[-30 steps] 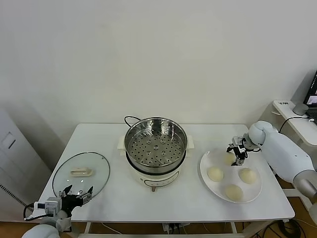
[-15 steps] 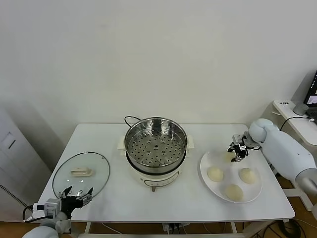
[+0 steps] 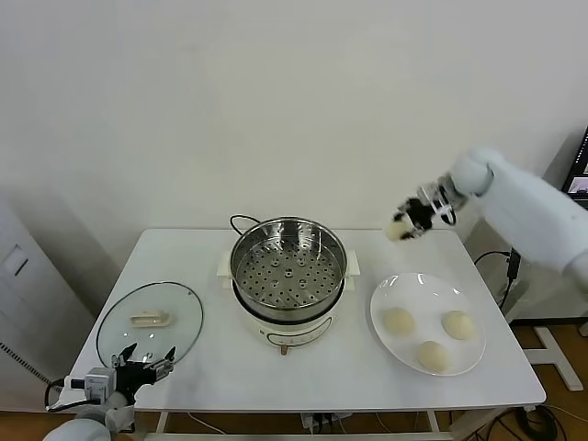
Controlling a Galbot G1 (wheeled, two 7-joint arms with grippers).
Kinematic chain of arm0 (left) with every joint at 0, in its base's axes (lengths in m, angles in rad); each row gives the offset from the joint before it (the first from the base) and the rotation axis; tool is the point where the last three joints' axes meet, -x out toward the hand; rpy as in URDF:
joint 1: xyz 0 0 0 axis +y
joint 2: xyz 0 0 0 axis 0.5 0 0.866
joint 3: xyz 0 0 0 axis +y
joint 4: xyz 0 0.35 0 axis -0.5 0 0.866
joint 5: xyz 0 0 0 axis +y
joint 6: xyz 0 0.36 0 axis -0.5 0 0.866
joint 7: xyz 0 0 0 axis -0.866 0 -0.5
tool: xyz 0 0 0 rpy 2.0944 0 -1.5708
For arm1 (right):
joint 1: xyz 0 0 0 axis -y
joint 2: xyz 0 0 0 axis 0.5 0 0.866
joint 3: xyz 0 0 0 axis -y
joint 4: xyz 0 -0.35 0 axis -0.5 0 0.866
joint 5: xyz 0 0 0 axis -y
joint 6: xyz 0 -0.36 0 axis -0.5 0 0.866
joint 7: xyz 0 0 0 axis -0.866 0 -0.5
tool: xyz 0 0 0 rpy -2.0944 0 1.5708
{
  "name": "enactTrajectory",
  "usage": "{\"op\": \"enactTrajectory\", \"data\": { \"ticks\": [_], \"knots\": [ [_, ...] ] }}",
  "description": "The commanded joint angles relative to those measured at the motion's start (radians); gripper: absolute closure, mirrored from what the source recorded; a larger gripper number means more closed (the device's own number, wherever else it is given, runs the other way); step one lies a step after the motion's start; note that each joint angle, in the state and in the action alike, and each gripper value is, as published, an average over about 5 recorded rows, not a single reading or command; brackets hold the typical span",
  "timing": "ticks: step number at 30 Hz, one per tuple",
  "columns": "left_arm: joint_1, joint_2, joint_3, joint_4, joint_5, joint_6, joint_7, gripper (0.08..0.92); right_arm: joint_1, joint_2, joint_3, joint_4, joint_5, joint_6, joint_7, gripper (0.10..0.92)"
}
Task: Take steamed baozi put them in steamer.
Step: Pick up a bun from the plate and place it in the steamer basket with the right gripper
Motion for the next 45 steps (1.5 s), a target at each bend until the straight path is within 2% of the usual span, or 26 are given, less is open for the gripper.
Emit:
{"op": "enactTrajectory", "data": {
  "ticks": [1,7,10,22,28,45],
  "knots": [
    [-0.001,0.004,0.004,-0.002,0.001,0.001,-0.001,0.177,0.163,0.2,-0.09,-0.08,0.109,0.249,-0.053,0.558],
    [-0.002,0.01,0.013,-0.003,0.001,0.001,-0.002,0.177,0.143,0.335,-0.085,-0.107,0.006,0.434,-0.054,0.558],
    [0.0,0.013,0.016,-0.004,0.001,0.001,-0.002,0.177,0.123,0.371,-0.062,-0.102,-0.102,0.484,-0.053,0.558],
    [0.006,0.016,0.026,-0.002,0.004,0.002,-0.005,0.177,-0.021,0.434,0.066,-0.019,-0.612,0.498,-0.004,0.551],
    [0.014,0.013,0.026,0.003,0.006,0.002,-0.005,0.177,-0.099,0.424,0.089,0.052,-0.758,0.498,0.031,0.553],
    [0.016,0.006,0.033,0.002,0.01,0.011,-0.007,0.177,-0.242,0.422,0.153,0.094,-0.951,0.498,0.105,0.558]
  ]
}}
